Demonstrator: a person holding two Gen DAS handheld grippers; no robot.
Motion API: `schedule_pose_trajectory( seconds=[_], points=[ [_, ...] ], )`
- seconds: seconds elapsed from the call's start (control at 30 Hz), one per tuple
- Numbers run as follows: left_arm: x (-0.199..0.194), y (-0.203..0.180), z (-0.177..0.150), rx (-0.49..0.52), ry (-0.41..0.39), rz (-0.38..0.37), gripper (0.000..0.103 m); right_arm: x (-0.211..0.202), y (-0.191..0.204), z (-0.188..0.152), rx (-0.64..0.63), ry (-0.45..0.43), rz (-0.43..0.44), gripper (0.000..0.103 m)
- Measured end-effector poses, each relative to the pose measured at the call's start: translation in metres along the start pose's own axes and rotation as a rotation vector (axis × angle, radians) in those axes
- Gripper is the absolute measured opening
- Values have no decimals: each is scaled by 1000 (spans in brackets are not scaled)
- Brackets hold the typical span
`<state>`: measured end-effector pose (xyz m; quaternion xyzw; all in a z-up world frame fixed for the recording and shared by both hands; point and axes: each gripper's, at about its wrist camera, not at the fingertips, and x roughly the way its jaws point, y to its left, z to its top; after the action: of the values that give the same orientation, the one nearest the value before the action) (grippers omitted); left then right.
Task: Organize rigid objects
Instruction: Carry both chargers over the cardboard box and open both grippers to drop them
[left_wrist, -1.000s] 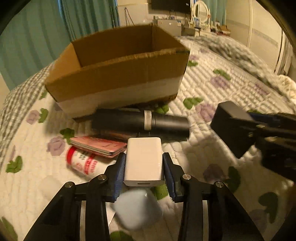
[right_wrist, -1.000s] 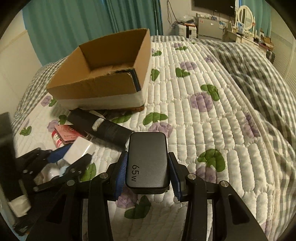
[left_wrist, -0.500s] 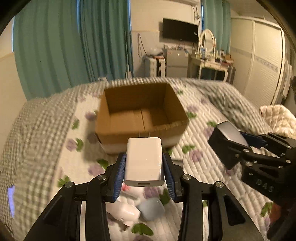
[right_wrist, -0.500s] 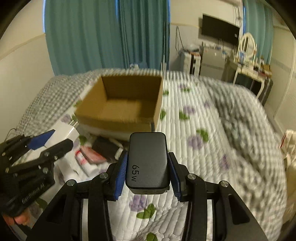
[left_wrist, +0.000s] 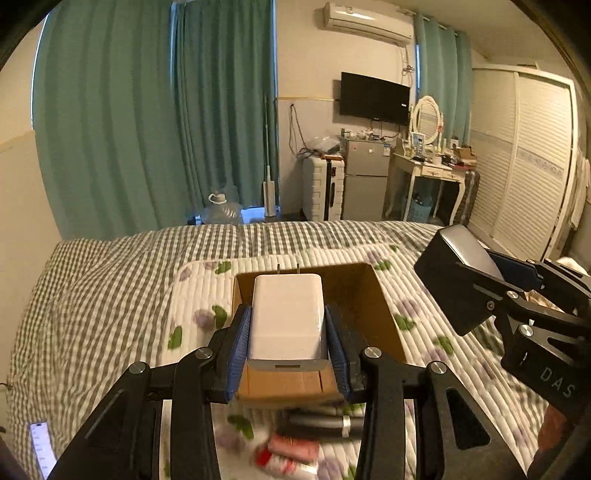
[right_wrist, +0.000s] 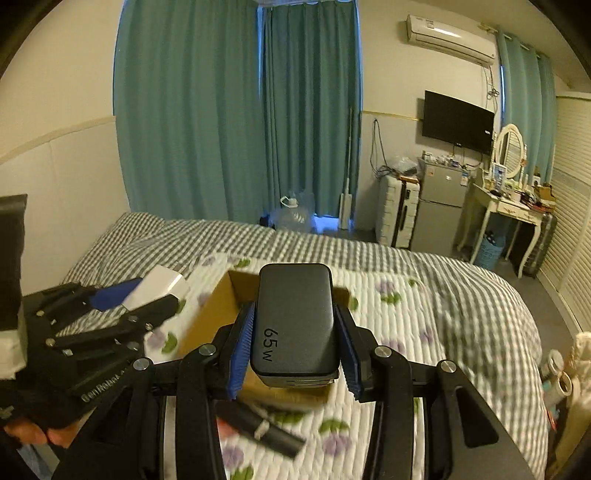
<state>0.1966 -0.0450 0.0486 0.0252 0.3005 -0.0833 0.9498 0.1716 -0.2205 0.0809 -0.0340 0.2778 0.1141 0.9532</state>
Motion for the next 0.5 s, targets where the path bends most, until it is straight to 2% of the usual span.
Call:
schedule_pose_trajectory(
  seconds=[0.17, 0.33, 0.5],
  points=[
    [63, 5, -4, -3, 42, 23, 40, 60, -8, 7, -2, 26, -3, 41],
    [130, 10, -29, -13, 135, 65, 40, 114, -20, -11, 13, 88, 3, 41],
    [157, 7, -41, 1, 159, 73, 40, 149, -34, -33, 20, 139, 6, 41]
  ],
)
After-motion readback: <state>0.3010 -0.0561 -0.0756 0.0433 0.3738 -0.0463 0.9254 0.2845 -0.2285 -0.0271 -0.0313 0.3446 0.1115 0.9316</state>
